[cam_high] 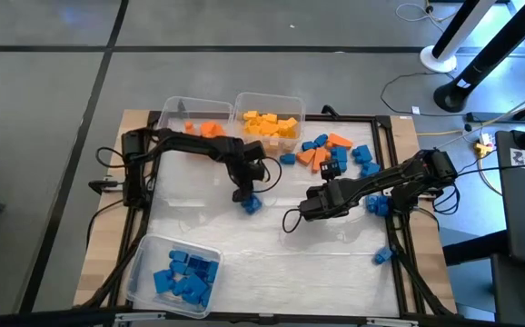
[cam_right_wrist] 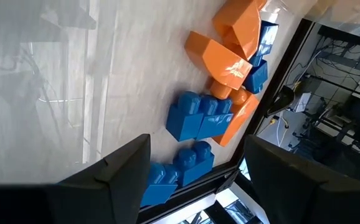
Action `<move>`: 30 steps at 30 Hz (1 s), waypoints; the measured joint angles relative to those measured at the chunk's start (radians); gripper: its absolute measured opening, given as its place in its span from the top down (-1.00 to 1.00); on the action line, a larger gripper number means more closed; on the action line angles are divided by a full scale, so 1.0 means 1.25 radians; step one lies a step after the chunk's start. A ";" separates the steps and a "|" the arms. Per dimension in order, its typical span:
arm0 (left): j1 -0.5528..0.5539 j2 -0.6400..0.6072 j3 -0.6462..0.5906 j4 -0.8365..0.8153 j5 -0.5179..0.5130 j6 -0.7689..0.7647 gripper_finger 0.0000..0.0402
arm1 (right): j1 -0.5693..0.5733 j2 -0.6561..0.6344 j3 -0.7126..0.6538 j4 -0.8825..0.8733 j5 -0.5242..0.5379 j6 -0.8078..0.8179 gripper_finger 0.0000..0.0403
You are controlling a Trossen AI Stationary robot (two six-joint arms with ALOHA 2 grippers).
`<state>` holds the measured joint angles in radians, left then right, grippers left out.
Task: Sort blocks
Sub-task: Put the blue game piece into the bottom transparent bin
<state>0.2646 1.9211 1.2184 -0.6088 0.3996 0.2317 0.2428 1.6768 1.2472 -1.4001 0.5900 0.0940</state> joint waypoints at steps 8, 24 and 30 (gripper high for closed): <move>-0.021 0.002 -0.001 -0.037 0.034 0.014 0.02 | 0.000 0.000 0.000 0.000 -0.001 0.000 -0.29; -0.067 0.000 0.001 -0.100 0.045 0.069 0.63 | 0.000 0.000 0.000 0.000 -0.006 0.001 -0.29; -0.067 0.001 0.000 -0.119 0.082 0.069 0.95 | 0.000 0.000 0.000 0.000 -0.006 0.001 -0.29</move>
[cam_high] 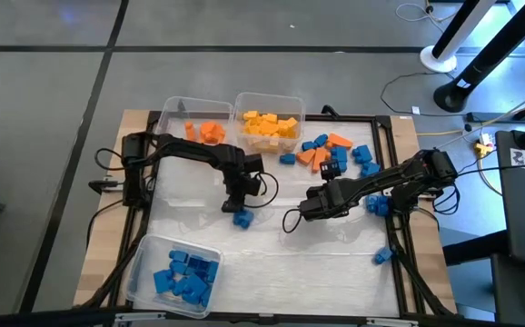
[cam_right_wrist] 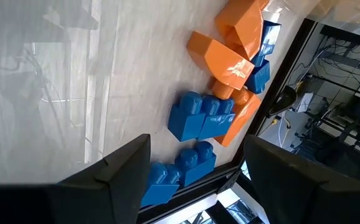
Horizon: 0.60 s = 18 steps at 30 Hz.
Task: Sort blocks
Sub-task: Put the blue game piece into the bottom transparent bin
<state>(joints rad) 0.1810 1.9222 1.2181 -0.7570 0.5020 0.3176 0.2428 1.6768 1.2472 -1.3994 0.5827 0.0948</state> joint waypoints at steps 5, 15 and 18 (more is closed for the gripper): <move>0.000 0.001 -0.001 0.001 0.025 -0.005 0.97 | 0.000 0.000 0.000 0.001 0.000 0.001 -0.29; 0.000 0.002 -0.001 0.002 0.030 -0.006 0.99 | 0.052 0.000 0.000 0.389 -0.017 -0.052 -0.29; 0.000 0.002 -0.001 0.003 0.030 -0.007 0.99 | 0.089 0.000 0.000 0.503 -0.022 -0.064 -0.29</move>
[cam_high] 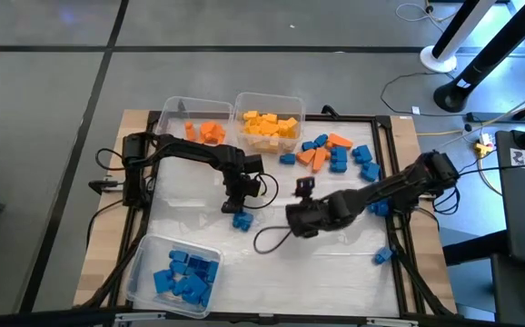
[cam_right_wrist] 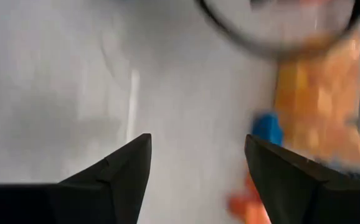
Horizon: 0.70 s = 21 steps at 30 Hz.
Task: Sort blocks
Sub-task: Put the blue game piece into the bottom transparent bin
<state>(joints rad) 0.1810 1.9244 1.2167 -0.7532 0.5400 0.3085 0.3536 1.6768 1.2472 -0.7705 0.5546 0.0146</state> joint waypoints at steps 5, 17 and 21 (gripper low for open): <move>0.000 0.000 0.000 0.002 0.000 -0.028 0.97 | 0.056 0.012 -0.062 0.241 0.046 -0.046 -0.29; 0.000 0.000 -0.001 0.006 0.002 -0.074 0.96 | 0.077 0.193 -0.194 0.937 -0.110 -0.241 -0.29; 0.000 0.000 -0.001 0.006 0.002 -0.095 0.96 | 0.061 0.270 -0.172 1.000 -0.194 -0.270 -0.29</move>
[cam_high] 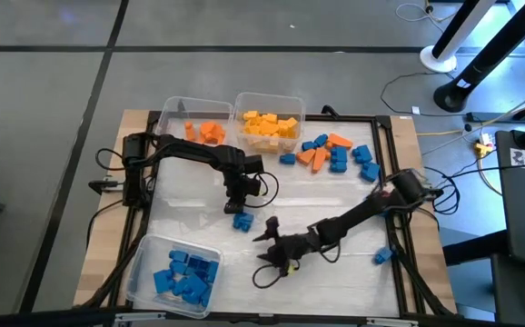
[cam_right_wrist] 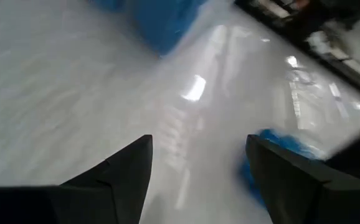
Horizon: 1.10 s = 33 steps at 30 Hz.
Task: Sort blocks
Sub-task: Put the blue game piece into the bottom transparent bin
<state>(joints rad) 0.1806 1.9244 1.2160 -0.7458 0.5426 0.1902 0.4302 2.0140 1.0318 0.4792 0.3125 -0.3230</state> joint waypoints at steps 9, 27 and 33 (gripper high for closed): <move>0.000 0.000 0.001 0.003 0.000 -0.013 0.96 | -0.089 0.101 0.087 0.016 -0.122 0.011 -0.29; 0.002 0.000 -0.001 -0.011 0.058 -0.128 0.83 | -0.127 0.095 0.088 -0.089 -0.029 0.086 -0.29; 0.001 0.000 -0.001 -0.005 0.072 -0.129 0.53 | -0.128 0.096 0.087 -0.090 -0.021 0.086 -0.29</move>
<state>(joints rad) 0.1822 1.9245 1.2152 -0.7514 0.6331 0.0289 0.2701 2.1334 1.1408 0.3670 0.2861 -0.2161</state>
